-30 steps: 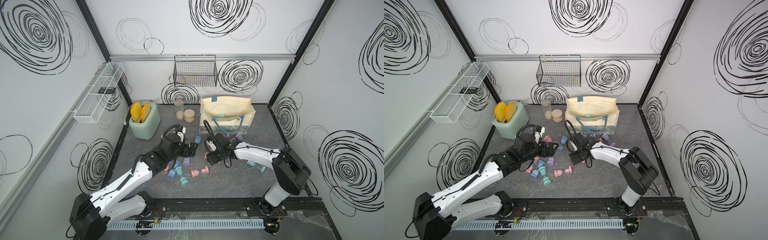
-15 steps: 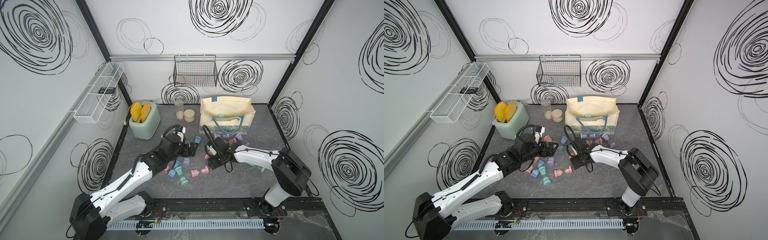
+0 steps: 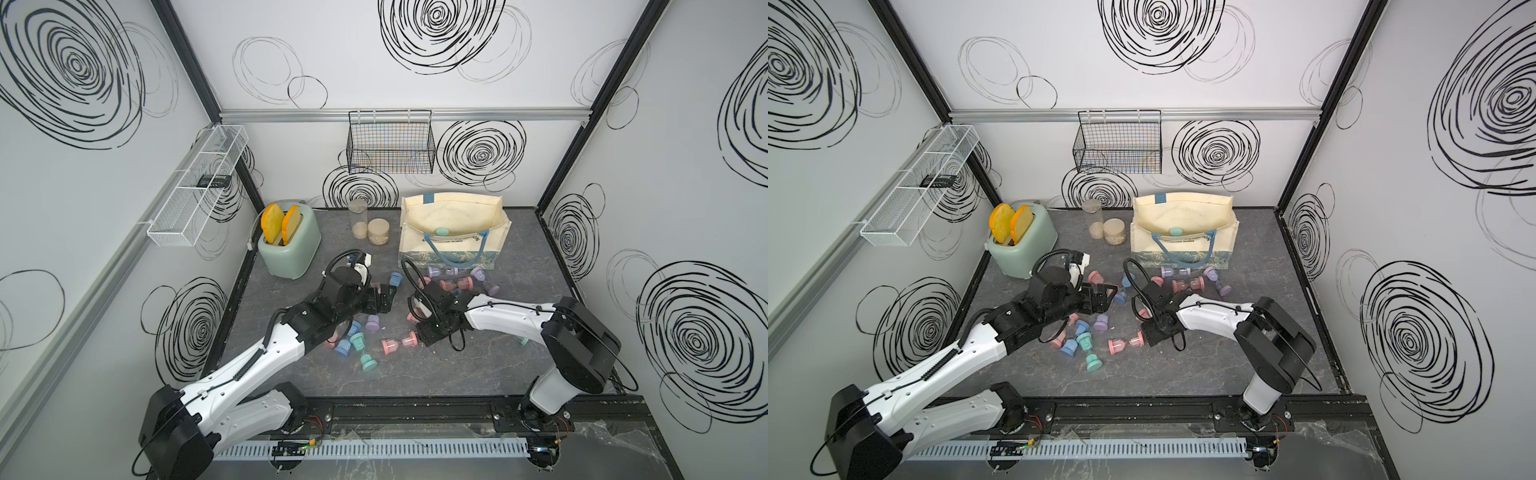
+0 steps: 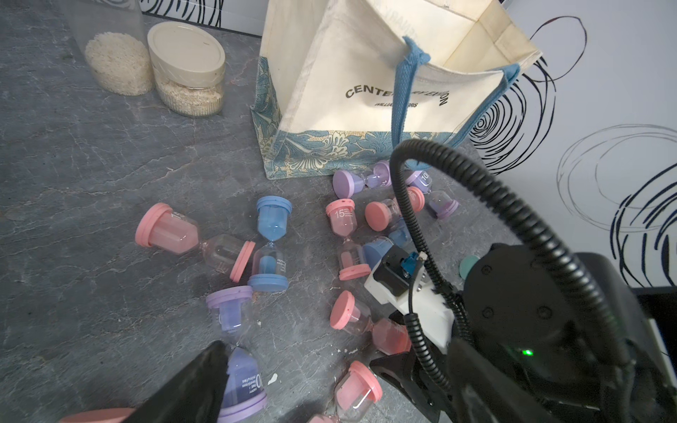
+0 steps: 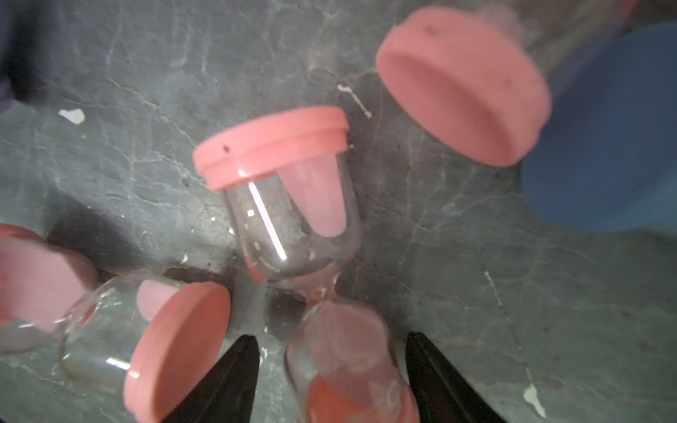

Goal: Put the hourglass into the canvas bag
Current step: Pick up the hourglass from the center of the board.

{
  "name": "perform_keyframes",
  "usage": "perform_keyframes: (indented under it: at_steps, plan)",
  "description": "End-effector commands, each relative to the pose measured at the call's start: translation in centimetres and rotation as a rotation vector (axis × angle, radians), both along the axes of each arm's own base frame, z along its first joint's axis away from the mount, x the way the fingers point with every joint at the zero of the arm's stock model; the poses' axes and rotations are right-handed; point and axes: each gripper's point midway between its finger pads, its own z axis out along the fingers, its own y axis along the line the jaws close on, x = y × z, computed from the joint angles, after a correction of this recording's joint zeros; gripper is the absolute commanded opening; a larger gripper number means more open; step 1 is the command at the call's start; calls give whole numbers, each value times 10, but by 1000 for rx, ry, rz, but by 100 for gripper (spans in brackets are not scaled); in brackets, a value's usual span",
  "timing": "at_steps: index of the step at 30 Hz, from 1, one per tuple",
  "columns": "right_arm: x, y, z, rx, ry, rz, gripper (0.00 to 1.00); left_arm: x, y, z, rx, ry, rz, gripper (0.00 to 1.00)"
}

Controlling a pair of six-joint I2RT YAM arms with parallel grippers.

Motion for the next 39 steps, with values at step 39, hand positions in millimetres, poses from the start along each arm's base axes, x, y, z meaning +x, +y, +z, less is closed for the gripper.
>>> perform_keyframes:
  at_steps: [39]
  plan:
    - [-8,-1,23,48,-21,-12,42,1,6,32,-89,-73,36,96]
